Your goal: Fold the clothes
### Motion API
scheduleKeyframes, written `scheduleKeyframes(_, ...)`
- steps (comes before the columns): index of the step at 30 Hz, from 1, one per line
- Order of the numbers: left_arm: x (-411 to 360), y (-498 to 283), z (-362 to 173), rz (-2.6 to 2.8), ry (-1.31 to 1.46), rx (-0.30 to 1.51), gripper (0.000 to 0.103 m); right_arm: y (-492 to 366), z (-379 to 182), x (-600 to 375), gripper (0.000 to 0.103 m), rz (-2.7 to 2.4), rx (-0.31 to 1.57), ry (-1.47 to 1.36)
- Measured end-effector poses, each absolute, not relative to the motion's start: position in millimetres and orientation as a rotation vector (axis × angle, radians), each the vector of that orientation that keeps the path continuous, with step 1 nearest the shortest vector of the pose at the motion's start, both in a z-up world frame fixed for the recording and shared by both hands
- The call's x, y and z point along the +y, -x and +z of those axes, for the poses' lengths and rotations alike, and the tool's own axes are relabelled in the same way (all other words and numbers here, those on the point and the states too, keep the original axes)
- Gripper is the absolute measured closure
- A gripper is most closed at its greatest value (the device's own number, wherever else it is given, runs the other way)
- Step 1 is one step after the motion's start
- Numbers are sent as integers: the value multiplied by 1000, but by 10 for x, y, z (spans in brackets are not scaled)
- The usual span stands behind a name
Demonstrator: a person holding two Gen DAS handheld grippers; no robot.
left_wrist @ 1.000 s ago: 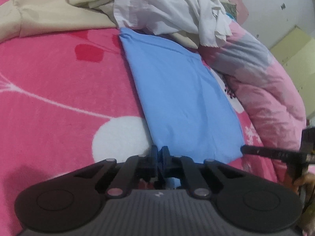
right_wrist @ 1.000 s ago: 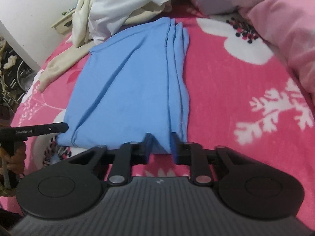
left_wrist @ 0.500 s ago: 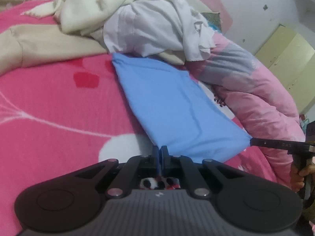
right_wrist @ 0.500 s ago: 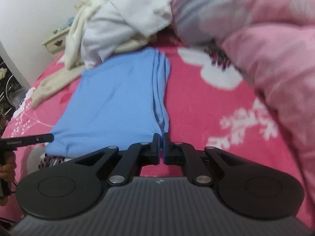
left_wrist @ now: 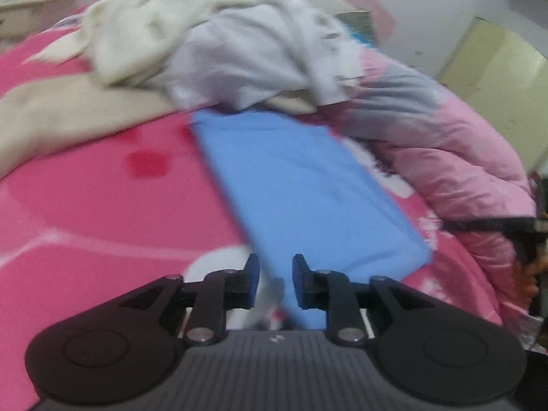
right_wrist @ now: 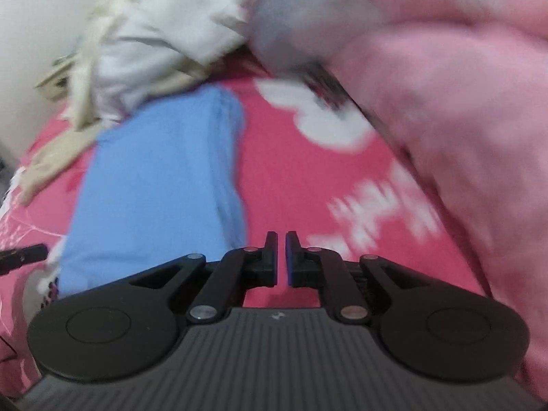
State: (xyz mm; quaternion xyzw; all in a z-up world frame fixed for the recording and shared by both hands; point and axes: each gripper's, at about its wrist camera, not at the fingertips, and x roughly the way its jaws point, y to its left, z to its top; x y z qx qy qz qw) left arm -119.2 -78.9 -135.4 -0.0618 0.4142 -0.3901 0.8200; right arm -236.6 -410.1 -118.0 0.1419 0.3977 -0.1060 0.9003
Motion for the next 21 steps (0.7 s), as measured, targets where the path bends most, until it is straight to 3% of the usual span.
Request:
scheduleKeyframes(3,-944,1147,-1434,-863,125,898,68,2022,-1238,-3823,98,-73,799,-211)
scheduleKeyframes(7,-980,1098,-1603,-861,132,925,74,1770,-1629,-3825,103,-93,903,-85)
scheduleKeyframes(9,-998,1073,-1688,-860,135,938,74,1800,-1649,-4058,103,-110,900,-191)
scheduleKeyframes(11,-968,1044,-1720,-865,164,951,74,1770,-1489,-4034,97,-179,862,-125)
scheduleKeyframes(14,-956,1011,-1747,-861,198,965,74,1536,-1302,-3951,97,-84,783,-120)
scheduleKeyframes(21,-867,1046,-1761,-852,228,959,74,746,-1745,-4368,103,-114,811,-216)
